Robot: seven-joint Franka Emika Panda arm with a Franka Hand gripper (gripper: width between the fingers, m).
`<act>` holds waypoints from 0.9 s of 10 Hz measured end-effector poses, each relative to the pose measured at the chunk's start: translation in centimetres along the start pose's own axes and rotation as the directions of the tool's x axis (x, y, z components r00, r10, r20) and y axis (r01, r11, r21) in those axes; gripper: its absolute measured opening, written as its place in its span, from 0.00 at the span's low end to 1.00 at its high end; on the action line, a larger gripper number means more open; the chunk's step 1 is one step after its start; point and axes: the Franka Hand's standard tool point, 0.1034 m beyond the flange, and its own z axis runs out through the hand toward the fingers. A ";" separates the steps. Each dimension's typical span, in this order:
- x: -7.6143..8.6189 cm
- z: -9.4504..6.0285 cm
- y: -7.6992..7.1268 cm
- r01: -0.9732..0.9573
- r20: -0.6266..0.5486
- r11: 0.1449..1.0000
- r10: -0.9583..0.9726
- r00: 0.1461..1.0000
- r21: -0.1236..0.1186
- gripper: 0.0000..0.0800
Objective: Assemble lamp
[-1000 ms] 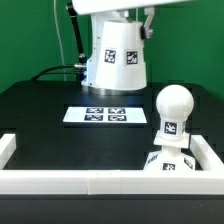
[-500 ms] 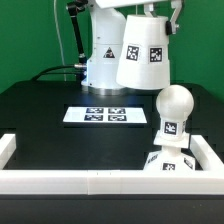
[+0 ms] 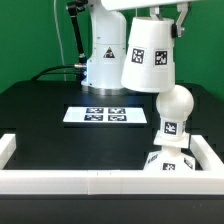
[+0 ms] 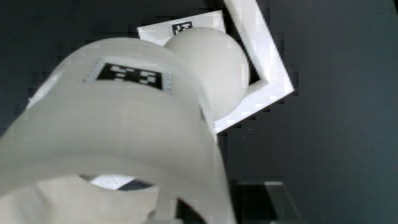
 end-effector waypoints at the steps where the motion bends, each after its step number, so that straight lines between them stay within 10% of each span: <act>1: 0.0 0.0 -0.1 -0.001 -0.001 1.000 0.001 1.000 0.001 0.06; 9: -1.4 1.9 -3.1 -0.009 -0.030 1.000 0.009 0.999 0.017 0.06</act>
Offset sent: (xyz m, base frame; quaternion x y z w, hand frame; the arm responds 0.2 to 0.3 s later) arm 0.0068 0.0235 0.0073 -0.0048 -0.0051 0.0335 0.9994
